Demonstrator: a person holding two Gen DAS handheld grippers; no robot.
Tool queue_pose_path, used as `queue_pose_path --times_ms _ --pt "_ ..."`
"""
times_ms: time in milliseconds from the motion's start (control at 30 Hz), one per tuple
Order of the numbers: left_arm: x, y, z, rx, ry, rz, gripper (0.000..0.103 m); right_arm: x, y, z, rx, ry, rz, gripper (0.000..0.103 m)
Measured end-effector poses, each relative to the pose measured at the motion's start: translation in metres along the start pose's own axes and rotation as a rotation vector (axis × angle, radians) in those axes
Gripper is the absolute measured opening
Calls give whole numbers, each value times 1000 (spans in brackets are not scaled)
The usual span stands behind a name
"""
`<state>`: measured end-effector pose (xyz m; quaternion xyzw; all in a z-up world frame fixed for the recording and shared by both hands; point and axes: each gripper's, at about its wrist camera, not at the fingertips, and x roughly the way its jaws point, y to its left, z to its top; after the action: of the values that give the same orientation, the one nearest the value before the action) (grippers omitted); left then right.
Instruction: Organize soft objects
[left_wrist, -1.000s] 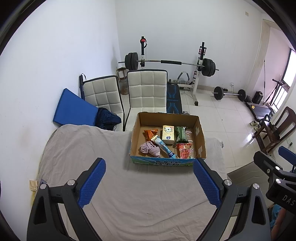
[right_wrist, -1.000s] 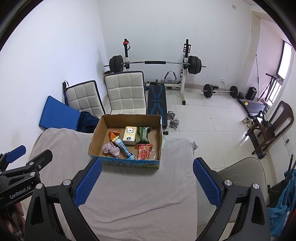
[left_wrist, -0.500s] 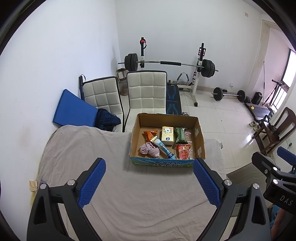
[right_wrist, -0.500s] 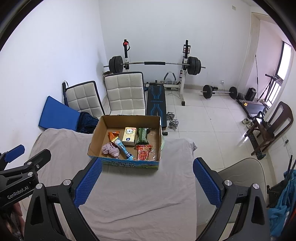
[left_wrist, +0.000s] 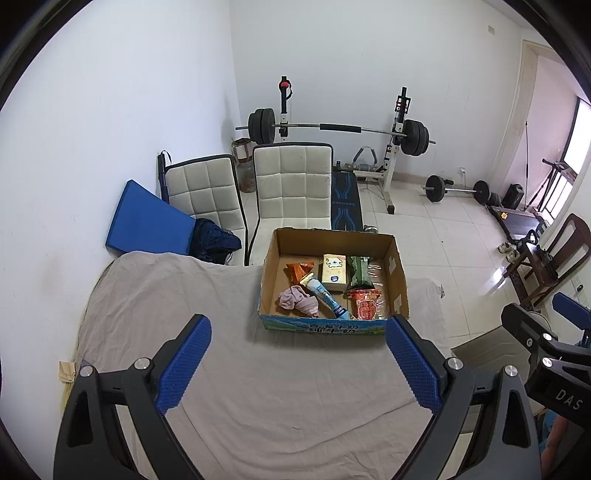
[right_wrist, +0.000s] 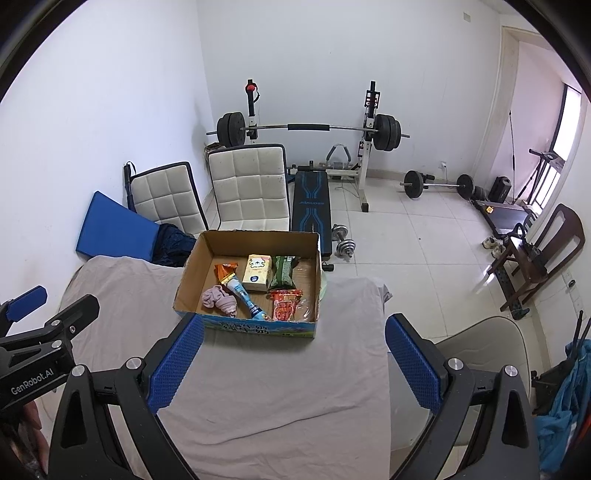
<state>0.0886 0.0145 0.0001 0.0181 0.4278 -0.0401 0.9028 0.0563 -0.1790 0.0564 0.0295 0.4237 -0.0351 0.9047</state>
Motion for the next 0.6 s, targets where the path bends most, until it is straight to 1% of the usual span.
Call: queue_pose_path --times_ms 600 --pt "0 -1 -1 -2 -2 3 97 -1 -1 4 -2 -6 -2 100"
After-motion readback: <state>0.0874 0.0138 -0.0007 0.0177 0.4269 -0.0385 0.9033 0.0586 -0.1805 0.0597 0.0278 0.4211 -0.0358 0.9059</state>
